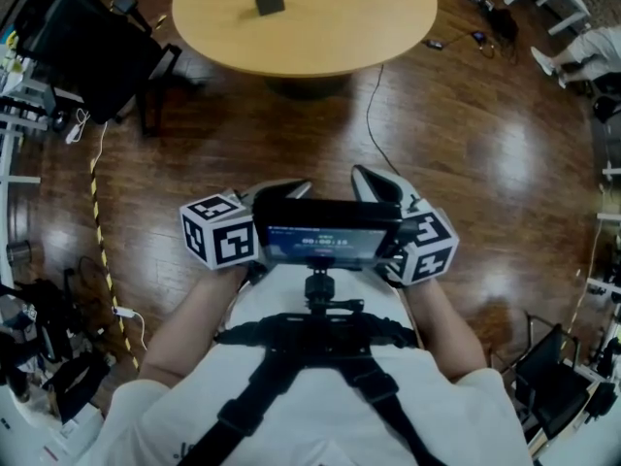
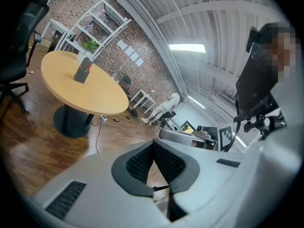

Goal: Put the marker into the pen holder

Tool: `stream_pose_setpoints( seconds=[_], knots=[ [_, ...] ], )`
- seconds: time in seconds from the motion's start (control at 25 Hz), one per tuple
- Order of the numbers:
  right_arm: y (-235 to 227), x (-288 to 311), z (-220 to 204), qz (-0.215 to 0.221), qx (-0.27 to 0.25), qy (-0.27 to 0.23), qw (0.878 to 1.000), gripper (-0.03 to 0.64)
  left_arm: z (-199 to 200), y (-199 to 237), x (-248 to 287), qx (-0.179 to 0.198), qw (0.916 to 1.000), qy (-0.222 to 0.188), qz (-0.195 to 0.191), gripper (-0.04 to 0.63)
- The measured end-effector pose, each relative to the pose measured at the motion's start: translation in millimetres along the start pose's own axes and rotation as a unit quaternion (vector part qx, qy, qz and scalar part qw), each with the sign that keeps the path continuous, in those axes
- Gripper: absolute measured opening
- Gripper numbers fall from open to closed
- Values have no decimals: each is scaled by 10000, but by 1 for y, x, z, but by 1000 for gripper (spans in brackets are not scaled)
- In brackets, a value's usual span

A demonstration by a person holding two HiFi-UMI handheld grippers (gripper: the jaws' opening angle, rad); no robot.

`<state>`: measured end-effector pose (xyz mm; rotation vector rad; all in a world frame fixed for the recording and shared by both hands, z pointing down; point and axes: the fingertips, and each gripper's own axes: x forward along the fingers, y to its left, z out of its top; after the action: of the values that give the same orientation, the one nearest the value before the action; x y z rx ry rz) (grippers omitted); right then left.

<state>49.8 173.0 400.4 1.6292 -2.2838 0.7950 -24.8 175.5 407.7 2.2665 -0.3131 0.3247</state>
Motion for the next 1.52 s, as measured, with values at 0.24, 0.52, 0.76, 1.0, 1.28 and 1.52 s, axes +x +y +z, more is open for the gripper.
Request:
stream_pose_setpoints(
  seconds=[0.24, 0.52, 0.76, 1.0, 1.28, 1.52],
  knots=[
    [2, 3, -1, 104, -4, 63, 9999, 5, 3, -1, -2, 24, 10000, -71, 60, -4],
    [1, 4, -5, 116, 55, 102, 9999, 5, 3, 1, -3, -31, 9999, -105, 78, -4],
    [-1, 4, -10, 64, 45, 121, 9999, 5, 1, 2, -1, -31, 9999, -91, 39, -3],
    [1, 4, -12, 65, 30, 158, 9998, 3, 0, 2, 0, -42, 10000, -78, 29, -4],
    [2, 7, -13, 165, -21, 205, 9997, 3, 0, 4, -2, -53, 9999, -125, 101, -4],
    [5, 11, -14, 319, -85, 250, 9991, 3, 0, 5, -6, -65, 9995, -206, 228, -5]
  ],
)
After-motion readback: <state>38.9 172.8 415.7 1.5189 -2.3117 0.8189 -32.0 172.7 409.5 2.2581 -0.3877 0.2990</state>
